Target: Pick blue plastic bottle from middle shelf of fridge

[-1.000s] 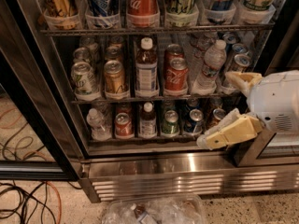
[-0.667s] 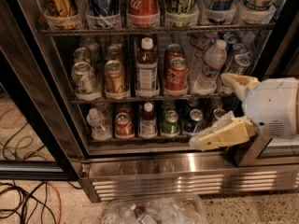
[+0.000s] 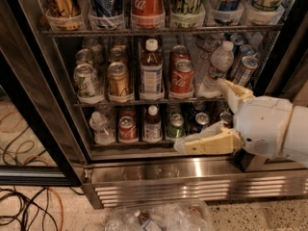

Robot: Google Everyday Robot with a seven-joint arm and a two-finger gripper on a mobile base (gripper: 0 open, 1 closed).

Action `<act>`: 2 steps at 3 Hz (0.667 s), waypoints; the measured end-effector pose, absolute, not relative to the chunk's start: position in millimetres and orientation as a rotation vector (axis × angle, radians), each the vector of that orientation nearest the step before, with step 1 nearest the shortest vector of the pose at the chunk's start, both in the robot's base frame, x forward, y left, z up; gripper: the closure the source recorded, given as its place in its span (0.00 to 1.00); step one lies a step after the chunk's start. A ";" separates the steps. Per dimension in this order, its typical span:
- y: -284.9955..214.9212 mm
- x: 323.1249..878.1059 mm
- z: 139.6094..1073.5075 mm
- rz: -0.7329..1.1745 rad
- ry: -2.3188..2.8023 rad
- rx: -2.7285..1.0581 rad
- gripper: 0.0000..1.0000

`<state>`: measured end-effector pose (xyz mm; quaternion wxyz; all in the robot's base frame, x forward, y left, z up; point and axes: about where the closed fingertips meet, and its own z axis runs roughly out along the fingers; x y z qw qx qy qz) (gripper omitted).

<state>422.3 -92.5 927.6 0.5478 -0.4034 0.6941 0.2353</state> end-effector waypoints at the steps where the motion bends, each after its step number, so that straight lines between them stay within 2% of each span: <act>1: -66.3 420.7 940.4 0.601 1.538 -0.890 0.00; 2: -66.3 420.8 940.5 0.601 1.538 -0.890 0.00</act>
Offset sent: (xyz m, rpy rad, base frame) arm -0.0010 0.0176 0.0039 0.0844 -0.0449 -0.0041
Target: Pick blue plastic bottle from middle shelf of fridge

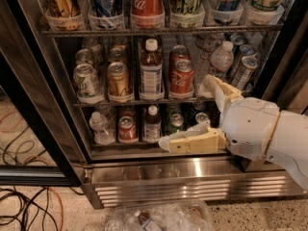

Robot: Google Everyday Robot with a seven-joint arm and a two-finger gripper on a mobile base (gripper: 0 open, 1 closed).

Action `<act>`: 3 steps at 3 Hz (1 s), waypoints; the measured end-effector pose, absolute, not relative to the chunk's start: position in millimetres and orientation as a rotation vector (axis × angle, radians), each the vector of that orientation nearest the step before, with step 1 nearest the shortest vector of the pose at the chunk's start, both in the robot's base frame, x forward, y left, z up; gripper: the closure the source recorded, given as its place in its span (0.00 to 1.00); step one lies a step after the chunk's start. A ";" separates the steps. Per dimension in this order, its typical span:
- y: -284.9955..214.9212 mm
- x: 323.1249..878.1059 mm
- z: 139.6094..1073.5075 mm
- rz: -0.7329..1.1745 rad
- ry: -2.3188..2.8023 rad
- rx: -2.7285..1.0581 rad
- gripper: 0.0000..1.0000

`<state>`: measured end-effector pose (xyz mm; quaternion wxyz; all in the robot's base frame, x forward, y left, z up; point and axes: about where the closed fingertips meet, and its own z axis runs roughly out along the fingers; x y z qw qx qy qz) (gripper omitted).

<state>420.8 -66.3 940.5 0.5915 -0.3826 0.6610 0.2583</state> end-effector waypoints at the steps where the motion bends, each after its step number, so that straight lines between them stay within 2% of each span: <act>1: -70.6 427.2 943.6 0.604 1.532 -0.869 0.00; 2: -69.0 434.9 931.9 0.638 1.504 -0.788 0.00; 3: -47.3 443.5 926.5 0.676 1.409 -0.706 0.00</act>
Offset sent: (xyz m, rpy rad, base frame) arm 0.0259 0.0087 -0.0127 0.2496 -0.0615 -0.0584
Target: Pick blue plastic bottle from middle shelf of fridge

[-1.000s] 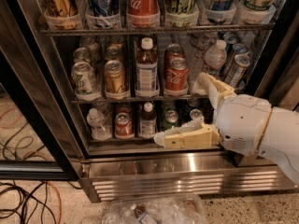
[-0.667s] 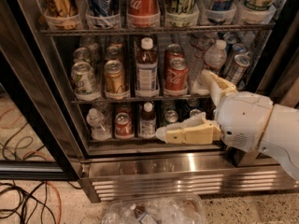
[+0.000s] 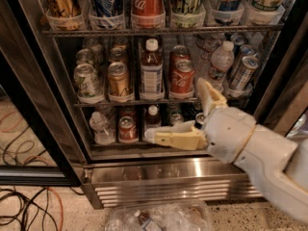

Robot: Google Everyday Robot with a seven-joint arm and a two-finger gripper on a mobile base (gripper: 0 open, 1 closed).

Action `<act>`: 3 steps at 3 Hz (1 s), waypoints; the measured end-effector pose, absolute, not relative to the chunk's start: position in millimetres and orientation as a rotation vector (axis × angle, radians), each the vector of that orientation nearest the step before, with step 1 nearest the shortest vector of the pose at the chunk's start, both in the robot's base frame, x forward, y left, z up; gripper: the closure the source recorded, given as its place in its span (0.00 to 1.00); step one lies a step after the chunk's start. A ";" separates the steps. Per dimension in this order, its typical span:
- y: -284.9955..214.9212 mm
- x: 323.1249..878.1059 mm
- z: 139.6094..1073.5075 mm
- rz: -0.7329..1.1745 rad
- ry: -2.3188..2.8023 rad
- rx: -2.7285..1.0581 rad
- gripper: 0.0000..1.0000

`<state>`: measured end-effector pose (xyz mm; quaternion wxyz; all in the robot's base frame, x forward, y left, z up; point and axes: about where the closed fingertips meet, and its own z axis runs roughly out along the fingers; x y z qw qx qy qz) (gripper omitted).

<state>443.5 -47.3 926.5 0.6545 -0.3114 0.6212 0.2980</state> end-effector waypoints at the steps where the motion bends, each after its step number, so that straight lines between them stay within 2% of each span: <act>1: -34.9 447.6 916.1 0.730 1.352 -0.588 0.00; 3: -19.7 447.2 927.5 0.726 1.294 -0.607 0.00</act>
Offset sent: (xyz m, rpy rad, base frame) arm 0.0038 0.0102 -0.0102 0.1117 -0.0059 -0.0277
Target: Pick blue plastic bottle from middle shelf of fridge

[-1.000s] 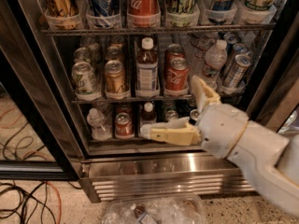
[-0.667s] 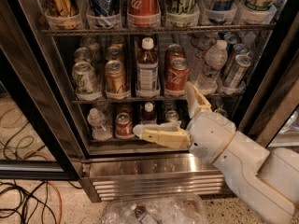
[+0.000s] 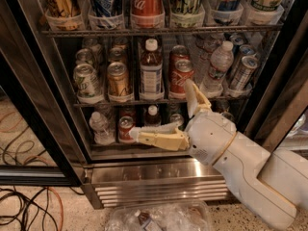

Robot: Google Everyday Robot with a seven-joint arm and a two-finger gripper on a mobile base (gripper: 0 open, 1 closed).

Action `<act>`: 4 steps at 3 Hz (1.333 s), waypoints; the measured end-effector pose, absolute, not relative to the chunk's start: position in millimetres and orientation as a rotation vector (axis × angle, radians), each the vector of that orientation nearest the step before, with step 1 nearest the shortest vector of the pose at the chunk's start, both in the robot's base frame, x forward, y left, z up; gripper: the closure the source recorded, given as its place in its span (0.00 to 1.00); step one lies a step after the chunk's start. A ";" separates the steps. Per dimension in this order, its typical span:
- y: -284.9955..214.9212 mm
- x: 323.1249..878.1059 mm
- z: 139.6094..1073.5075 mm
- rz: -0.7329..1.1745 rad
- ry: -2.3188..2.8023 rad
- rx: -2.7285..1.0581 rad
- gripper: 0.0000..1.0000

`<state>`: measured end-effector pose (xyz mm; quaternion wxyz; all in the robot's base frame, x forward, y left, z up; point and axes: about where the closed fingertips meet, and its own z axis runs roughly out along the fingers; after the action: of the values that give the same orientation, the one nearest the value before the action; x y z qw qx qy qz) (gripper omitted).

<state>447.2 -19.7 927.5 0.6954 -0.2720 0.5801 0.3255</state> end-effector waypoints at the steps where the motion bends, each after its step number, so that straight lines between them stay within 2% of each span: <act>1: -24.1 449.9 923.7 0.681 1.321 -0.609 0.00; 4: -70.3 458.9 912.2 0.494 1.388 -0.532 0.00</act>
Offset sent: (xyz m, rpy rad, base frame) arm 0.0090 -0.0321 -0.0137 -0.1297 0.0155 -0.1622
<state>458.9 -70.3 912.2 0.7089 -0.2394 0.6250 0.2223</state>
